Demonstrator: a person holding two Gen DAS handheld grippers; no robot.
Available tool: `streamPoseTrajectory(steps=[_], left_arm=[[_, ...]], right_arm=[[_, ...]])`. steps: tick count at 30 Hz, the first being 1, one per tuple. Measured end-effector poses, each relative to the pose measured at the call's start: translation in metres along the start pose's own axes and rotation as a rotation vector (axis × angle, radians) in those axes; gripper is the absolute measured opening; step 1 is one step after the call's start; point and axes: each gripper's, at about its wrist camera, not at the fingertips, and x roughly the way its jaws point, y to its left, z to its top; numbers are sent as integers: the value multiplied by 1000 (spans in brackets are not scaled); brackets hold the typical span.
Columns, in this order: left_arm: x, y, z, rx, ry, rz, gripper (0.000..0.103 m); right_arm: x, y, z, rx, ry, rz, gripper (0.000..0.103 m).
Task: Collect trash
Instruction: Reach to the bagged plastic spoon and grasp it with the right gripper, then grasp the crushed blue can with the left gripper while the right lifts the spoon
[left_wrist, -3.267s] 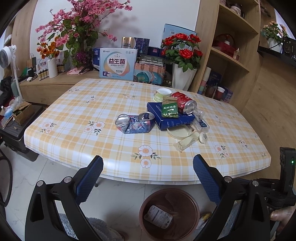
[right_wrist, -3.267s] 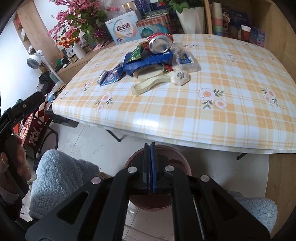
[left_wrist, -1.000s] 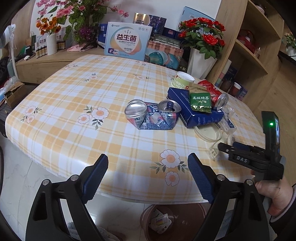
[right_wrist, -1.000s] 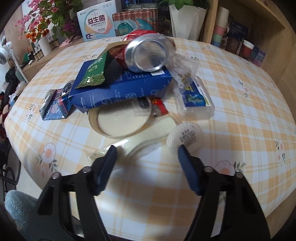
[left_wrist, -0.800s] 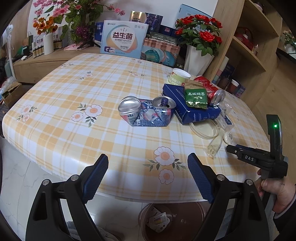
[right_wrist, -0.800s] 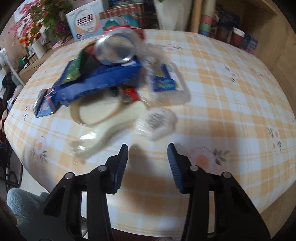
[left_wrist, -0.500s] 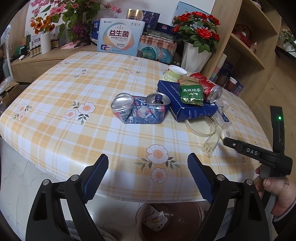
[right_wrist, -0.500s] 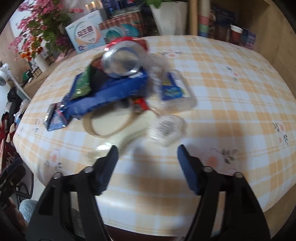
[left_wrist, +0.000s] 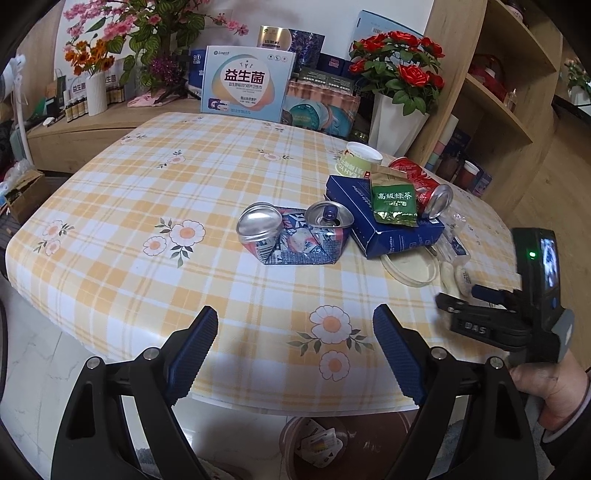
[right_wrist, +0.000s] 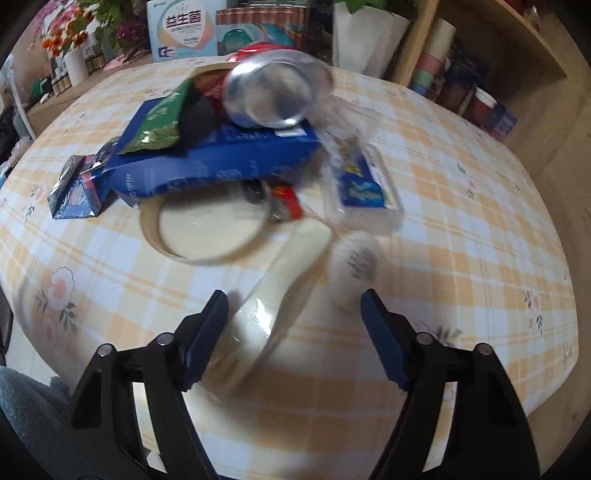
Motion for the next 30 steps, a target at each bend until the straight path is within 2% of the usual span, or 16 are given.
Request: streamPoseTrajectory(steps=[3, 7, 11, 14, 19, 26, 27, 28, 30], left_arm=[[3, -1, -1, 1, 4, -6, 82], [6, -6, -3, 12, 11, -14, 81], [9, -10, -4, 25, 24, -18, 80], [11, -11, -4, 28, 30, -17, 79], [12, -16, -2, 42, 33, -22, 79], [18, -20, -4, 55, 56, -32, 77], [19, -21, -4, 60, 58, -35, 77], [20, -21, -3, 63, 60, -40, 76], [22, -20, 0, 67, 63, -45, 74]], right_arm=[[-3, -30, -10, 62, 18, 15, 58], [-7, -57, -17, 99, 22, 49, 38], [-8, -71, -20, 112, 18, 78, 36], [-11, -69, -19, 75, 3, 101, 36], [-8, -65, -17, 71, 49, 208, 36], [-3, -54, -10, 33, 30, 203, 39], [-2, -51, -10, 16, 27, 194, 37], [-3, -49, -10, 3, 22, 189, 25], [-3, -48, -11, -2, 16, 198, 22]])
